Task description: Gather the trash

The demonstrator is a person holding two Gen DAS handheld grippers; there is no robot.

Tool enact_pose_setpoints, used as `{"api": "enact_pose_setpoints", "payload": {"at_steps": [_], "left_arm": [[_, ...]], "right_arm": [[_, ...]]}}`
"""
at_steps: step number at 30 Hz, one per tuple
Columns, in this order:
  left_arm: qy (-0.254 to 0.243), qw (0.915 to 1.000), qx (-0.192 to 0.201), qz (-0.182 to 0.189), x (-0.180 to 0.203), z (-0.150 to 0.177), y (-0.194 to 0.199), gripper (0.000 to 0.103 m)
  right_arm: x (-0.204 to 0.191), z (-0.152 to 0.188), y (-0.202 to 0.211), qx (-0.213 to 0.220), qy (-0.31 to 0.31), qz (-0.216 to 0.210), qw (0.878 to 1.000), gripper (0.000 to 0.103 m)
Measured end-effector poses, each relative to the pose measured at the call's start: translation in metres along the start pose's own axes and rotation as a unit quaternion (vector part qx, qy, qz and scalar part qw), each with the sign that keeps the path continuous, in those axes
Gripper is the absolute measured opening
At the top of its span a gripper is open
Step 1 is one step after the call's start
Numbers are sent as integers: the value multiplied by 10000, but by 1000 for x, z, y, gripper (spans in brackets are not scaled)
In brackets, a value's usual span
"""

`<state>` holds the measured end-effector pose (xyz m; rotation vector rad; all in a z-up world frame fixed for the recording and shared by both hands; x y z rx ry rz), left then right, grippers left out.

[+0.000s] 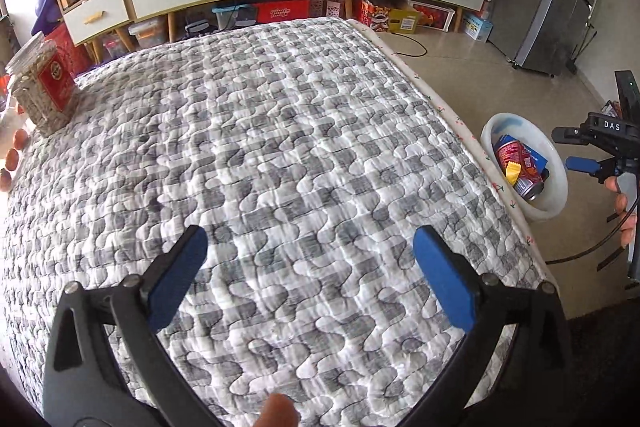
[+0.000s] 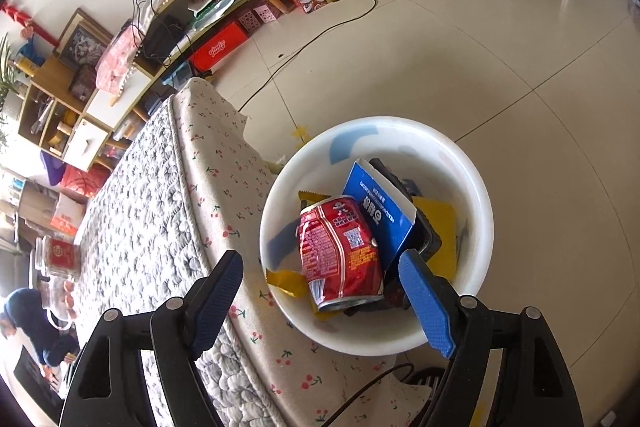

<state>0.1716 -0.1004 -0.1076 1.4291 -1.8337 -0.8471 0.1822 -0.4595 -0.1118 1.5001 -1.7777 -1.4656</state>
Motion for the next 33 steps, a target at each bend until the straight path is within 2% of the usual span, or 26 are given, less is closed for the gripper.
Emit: {"api": "enact_pose_setpoints", "payload": {"at_steps": [6,11,17,19,21,33], "left_arm": [[333,9994,71,29,-24,8,21,102],[307,9994,95,91,-27,19,39,102],[327,9990,240,-196,-43,36,63,102],[359,9985,286,-296,-48,42,70,102],[406,9980,316,-375,-53,48,76,102],[729,9935,606,-627,-70,66,97,102]], "right_arm": [[-18,19,17,186,400,314,9985,84],[-41,44,38,461,817,582,9939,86],[-71,88,66,819,1147,644,9879,87],[-77,103,73,941,1165,656,9865,92],[-82,117,79,1067,1206,681,9846,103],[-104,164,90,1574,1801,1178,9638,103]]}}
Point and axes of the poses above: each gripper's, at about its wrist camera, not at the fingertips, and y roughly against the way its jaws point, x to its right, z to its underside, the point moved 9 cm from there along -y, roughly the way its jaws point, and after that the axes turned 5 degrees about y, right-handed, at the moved point
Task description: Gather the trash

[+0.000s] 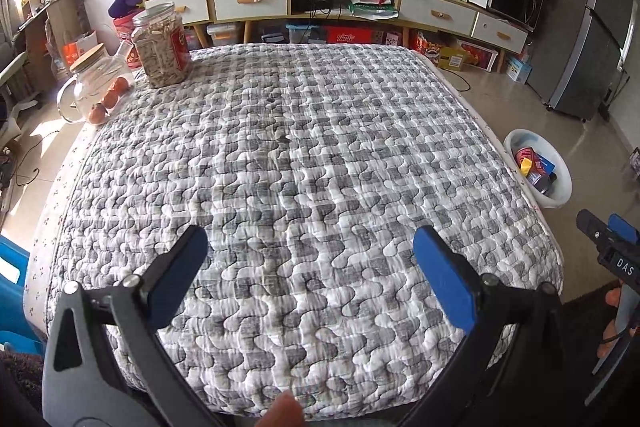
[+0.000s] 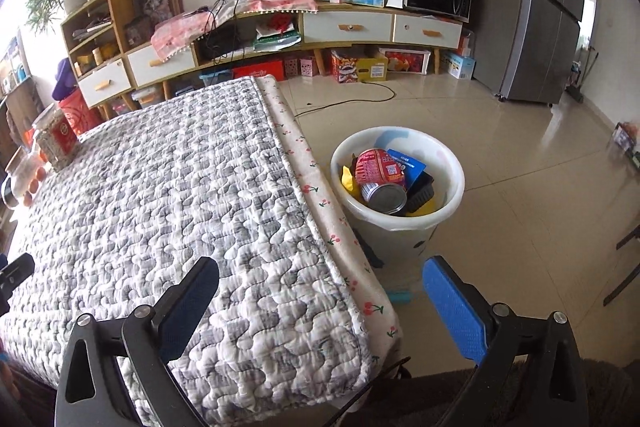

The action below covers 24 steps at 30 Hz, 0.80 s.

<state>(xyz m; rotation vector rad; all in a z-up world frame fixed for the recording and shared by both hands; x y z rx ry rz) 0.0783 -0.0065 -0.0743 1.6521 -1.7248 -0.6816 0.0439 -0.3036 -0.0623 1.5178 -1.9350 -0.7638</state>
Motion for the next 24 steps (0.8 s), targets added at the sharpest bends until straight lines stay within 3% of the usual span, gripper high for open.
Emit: {"api": "enact_pose_setpoints", "payload": {"at_steps": [24], "left_arm": [[-17,10000,34,52,5,3,3,102]], "right_arm": [[-9,3,-4,11,158,52,9999,103]]}}
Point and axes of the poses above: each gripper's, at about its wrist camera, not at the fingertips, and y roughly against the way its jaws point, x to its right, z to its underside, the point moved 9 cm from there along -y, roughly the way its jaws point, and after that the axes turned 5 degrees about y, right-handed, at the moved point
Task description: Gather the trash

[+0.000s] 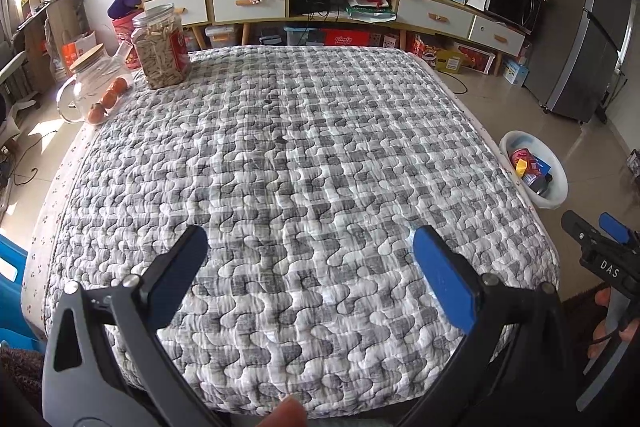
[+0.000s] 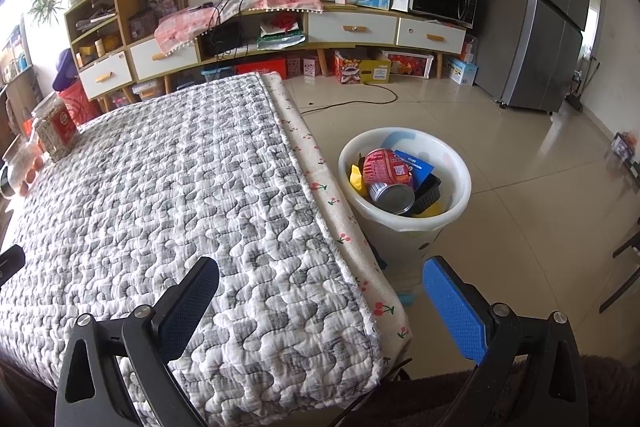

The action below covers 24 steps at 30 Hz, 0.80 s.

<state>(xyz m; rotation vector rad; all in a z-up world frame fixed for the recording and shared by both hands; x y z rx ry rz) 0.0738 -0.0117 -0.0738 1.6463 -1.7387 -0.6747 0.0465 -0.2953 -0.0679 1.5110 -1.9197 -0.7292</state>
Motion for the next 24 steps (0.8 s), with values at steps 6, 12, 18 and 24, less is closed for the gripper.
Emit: {"api": "enact_pose_setpoints", "payload": {"at_steps": [6,12,18,24], "left_arm": [[-8,10000,23,13,1,1,2,102],[4,10000,28,42,3,1,3,102],[-11,10000,28,48,6,1,4,102],[-20,10000,14,58,7,2,4,102]], "right_arm": [[1,0,0,-2,10,19,10000,103],[1,0,0,-22,8,38,10000,103],[1,1,-2,-48,1,26,10000,103],[0,2,-2,-46,-3,30,10000,103]]}}
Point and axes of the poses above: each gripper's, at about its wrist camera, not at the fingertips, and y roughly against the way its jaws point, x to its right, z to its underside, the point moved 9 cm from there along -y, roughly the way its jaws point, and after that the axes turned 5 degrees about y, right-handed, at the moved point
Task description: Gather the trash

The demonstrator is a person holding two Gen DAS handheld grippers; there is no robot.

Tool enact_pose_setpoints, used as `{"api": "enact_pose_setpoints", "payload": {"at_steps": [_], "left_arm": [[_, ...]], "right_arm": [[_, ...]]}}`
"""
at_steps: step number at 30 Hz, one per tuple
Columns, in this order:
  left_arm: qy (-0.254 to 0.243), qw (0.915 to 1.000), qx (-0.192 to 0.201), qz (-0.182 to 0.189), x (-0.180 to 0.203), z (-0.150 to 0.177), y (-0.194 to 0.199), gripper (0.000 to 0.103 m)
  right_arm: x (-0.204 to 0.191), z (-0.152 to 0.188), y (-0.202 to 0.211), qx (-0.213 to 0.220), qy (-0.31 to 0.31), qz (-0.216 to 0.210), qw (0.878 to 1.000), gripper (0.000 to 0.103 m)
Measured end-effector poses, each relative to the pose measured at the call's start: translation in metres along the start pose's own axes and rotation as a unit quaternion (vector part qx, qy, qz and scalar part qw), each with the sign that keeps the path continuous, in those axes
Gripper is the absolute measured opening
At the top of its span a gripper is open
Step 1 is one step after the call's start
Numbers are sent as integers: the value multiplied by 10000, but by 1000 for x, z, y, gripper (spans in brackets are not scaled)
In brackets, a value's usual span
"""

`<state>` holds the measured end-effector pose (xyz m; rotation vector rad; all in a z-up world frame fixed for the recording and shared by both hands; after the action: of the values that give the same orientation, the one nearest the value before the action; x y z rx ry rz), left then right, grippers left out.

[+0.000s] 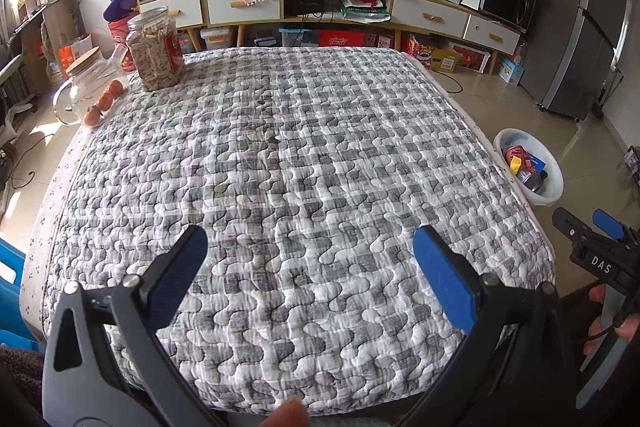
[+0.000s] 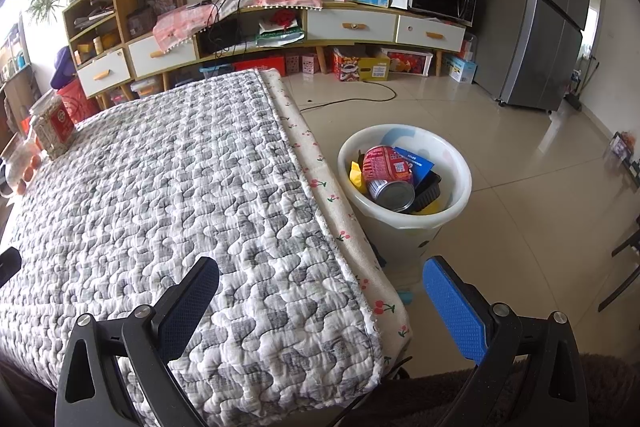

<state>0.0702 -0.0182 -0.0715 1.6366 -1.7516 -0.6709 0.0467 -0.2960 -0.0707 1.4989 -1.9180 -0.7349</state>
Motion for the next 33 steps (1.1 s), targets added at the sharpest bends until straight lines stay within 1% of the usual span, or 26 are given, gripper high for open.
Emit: {"api": "enact_pose_setpoints", "payload": {"at_steps": [33], "left_arm": [[-74,10000,-16,39,4,3,1,102]], "right_arm": [[0,1,-1,2,-3,18,10000,103]]}}
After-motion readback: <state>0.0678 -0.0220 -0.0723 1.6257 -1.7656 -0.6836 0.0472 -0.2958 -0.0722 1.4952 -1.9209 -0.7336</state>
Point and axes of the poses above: each gripper's, at about its wrist camera, not at the fingertips, and y roughly against the way its jaws point, x to its right, z to its underside, the point moved 9 cm from there along -y, roughly the way its jaws point, and after that the axes turned 5 degrees about y, right-handed, at the moved point
